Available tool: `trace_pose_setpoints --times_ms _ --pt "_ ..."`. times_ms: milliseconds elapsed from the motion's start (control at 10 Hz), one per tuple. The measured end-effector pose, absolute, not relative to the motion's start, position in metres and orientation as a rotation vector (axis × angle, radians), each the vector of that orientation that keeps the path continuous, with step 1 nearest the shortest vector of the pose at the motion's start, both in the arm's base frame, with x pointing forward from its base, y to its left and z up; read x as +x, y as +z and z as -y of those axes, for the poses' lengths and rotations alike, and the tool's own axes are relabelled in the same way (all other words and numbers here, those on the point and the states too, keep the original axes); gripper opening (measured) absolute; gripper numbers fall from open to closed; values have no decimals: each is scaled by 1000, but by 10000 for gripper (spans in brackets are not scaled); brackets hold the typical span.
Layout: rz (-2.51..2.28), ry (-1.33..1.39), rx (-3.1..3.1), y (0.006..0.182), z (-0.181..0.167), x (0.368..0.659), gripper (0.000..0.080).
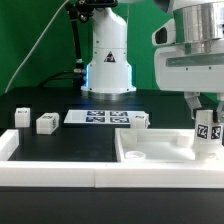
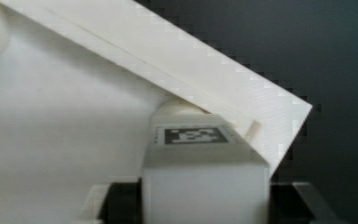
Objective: Assemble one leg
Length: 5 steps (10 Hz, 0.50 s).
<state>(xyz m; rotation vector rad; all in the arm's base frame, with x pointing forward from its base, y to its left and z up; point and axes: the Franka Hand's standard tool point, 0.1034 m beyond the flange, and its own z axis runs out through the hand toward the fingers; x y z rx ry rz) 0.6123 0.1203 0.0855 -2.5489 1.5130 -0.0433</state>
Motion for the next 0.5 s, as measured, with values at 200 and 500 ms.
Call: trace_pose_setpoints --times_ms 200,500 --pt "-1443 -46 -2586 85 -122 612 504" --pt "-921 -101 -2825 89 -119 621 640"
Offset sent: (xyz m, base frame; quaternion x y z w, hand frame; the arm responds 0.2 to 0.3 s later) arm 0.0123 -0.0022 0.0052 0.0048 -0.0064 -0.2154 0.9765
